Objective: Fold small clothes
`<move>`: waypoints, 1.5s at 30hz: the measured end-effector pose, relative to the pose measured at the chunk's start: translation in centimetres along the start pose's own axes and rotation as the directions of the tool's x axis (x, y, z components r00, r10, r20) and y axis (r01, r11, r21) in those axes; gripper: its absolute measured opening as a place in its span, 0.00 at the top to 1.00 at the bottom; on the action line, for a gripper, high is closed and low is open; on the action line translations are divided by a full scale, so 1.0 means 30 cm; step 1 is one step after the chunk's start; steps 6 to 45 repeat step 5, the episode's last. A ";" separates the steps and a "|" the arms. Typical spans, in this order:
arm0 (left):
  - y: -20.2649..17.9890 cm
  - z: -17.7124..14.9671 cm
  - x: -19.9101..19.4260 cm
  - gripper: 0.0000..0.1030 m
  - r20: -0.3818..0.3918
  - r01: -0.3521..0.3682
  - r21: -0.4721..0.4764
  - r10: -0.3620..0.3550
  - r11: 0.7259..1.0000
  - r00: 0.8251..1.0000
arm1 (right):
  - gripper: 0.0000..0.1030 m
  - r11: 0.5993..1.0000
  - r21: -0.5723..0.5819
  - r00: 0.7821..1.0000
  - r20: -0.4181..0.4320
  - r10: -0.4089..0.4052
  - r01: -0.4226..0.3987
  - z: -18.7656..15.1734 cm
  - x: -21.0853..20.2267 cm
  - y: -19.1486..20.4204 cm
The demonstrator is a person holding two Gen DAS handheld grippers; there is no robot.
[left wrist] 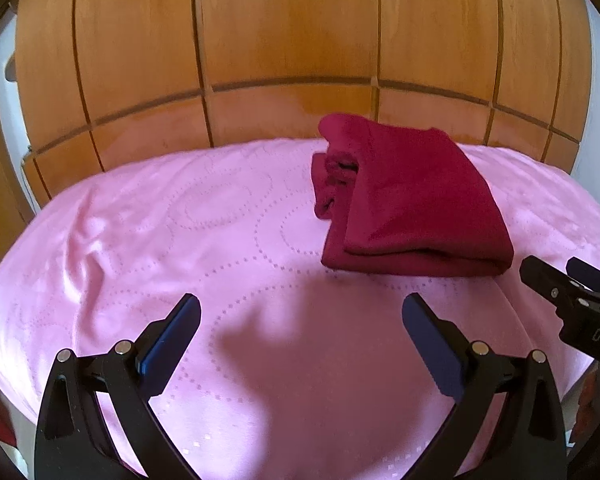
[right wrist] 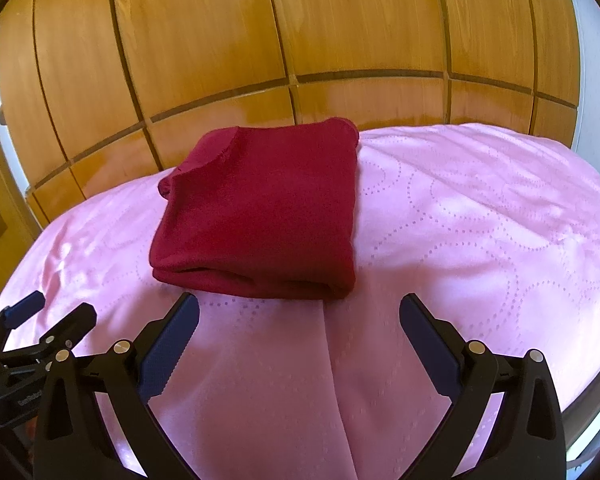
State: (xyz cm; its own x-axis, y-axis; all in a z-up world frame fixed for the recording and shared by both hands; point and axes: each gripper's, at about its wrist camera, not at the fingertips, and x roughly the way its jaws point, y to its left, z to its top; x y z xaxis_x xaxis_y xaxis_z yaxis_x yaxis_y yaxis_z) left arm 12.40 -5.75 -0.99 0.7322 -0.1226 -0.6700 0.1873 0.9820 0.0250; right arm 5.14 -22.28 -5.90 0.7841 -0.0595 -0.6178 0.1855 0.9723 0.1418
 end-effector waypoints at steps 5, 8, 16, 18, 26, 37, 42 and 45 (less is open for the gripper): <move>0.037 0.001 0.073 0.02 -0.062 0.007 -0.036 -0.009 0.999 0.998 | 0.04 0.999 0.027 0.998 -0.035 -0.044 0.045 0.004 0.063 -0.065; 0.037 0.001 0.073 0.02 -0.062 0.007 -0.036 -0.009 0.999 0.998 | 0.04 0.999 0.027 0.998 -0.035 -0.044 0.045 0.004 0.063 -0.065; 0.037 0.001 0.073 0.02 -0.062 0.007 -0.036 -0.009 0.999 0.998 | 0.04 0.999 0.027 0.998 -0.035 -0.044 0.045 0.004 0.063 -0.065; 0.037 0.001 0.073 0.02 -0.062 0.007 -0.036 -0.009 0.999 0.998 | 0.04 0.999 0.027 0.998 -0.035 -0.044 0.045 0.004 0.063 -0.065; 0.037 0.001 0.073 0.02 -0.062 0.007 -0.036 -0.009 0.999 0.998 | 0.04 0.999 0.027 0.998 -0.035 -0.044 0.045 0.004 0.063 -0.065; 0.037 0.001 0.073 0.02 -0.062 0.007 -0.036 -0.009 0.999 0.998 | 0.04 0.999 0.027 0.998 -0.035 -0.044 0.045 0.004 0.063 -0.065; 0.037 0.001 0.073 0.02 -0.062 0.007 -0.036 -0.009 0.999 0.998 | 0.04 0.999 0.027 0.998 -0.035 -0.044 0.045 0.004 0.063 -0.065; 0.037 0.001 0.073 0.02 -0.062 0.007 -0.036 -0.009 0.999 0.998 | 0.04 0.999 0.027 0.998 -0.035 -0.044 0.045 0.004 0.063 -0.065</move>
